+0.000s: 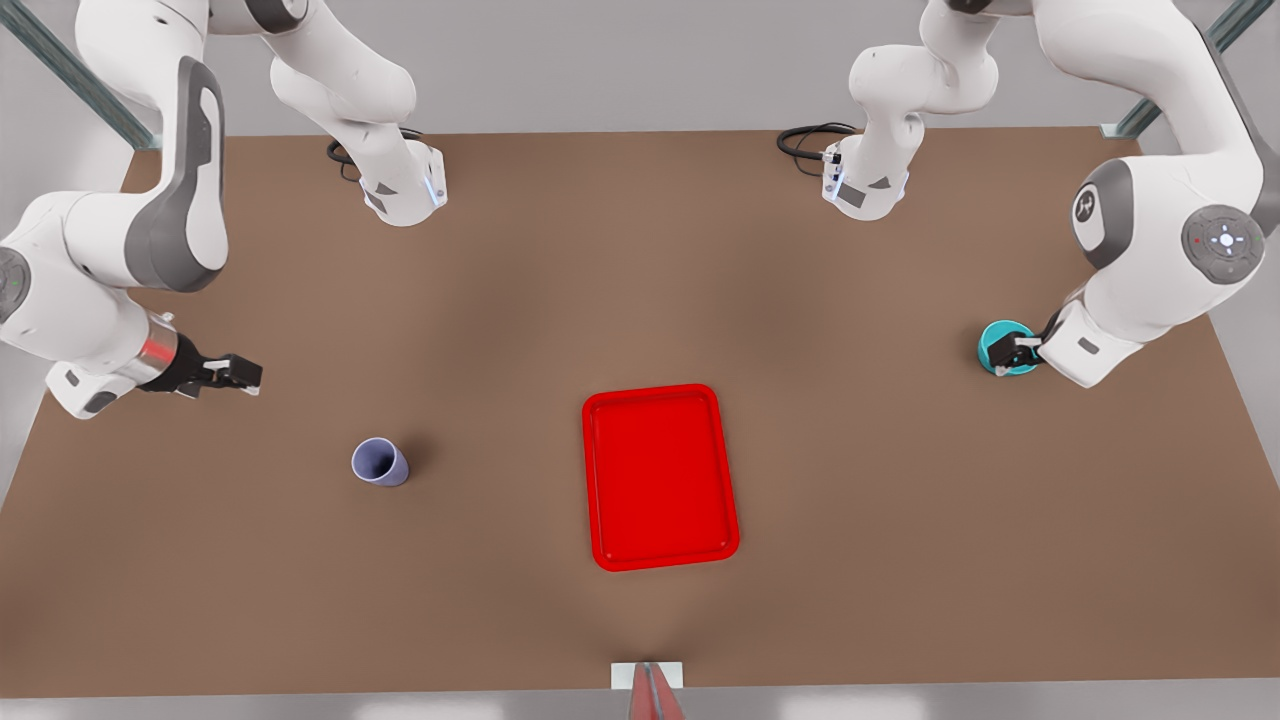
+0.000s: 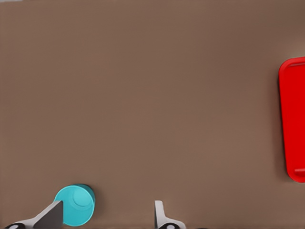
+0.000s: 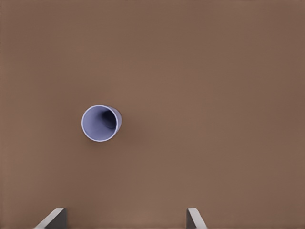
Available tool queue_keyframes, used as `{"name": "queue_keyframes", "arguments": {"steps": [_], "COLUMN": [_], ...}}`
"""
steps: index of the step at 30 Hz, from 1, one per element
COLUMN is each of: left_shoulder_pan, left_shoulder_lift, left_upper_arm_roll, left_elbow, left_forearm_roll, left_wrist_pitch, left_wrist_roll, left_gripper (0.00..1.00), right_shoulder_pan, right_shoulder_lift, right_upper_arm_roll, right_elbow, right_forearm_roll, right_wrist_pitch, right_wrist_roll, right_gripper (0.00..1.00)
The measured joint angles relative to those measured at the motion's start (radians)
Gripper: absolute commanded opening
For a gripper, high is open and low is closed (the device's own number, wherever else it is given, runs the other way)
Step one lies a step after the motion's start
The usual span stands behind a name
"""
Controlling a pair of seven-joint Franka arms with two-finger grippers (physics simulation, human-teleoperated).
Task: Place the bowl on the tray with the left arm and the cup on the tray with the right arm
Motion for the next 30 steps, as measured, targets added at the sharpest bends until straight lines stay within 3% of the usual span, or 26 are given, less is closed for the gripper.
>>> {"name": "queue_keyframes", "arguments": {"steps": [3, 5, 9, 14, 27, 28, 30], "left_shoulder_pan": [0.016, 0.243, 0.388, 0.416, 0.452, 0.452, 0.452], "left_shoulder_lift": [0.006, 0.035, 0.192, 0.217, 0.324, 0.326, 0.325], "left_upper_arm_roll": [0.041, 0.054, 0.055, 0.061, 0.065, 0.065, 0.065], "left_elbow": [-0.224, -0.385, -0.408, -0.436, -0.430, -0.430, -0.429], "left_forearm_roll": [0.001, -0.032, -0.086, -0.119, -0.124, -0.124, -0.123], "left_wrist_pitch": [0.123, 0.320, 0.409, 0.339, 0.418, 0.419, 0.427], "left_wrist_roll": [0.033, 0.374, 0.567, 0.759, 0.760, 0.760, 0.758], "left_gripper": [1.00, 1.00, 1.00, 1.00, 0.99, 0.68, 0.34], "right_shoulder_pan": [0.000, 0.000, 0.001, -0.001, -0.002, -0.002, -0.001], "right_shoulder_lift": [-0.004, -0.006, -0.006, -0.006, -0.003, -0.003, -0.003], "right_upper_arm_roll": [0.000, 0.001, 0.003, 0.002, -0.002, -0.002, -0.002], "right_elbow": [0.000, 0.000, 0.000, 0.000, 0.000, 0.000, -0.002], "right_forearm_roll": [0.000, 0.000, -0.002, -0.001, 0.002, 0.002, 0.002], "right_wrist_pitch": [-0.002, -0.011, -0.011, -0.012, -0.012, -0.013, -0.014], "right_wrist_roll": [0.001, 0.001, 0.003, 0.001, 0.000, 0.000, -0.001], "right_gripper": [1.00, 1.00, 1.00, 1.00, 1.00, 1.00, 1.00]}}
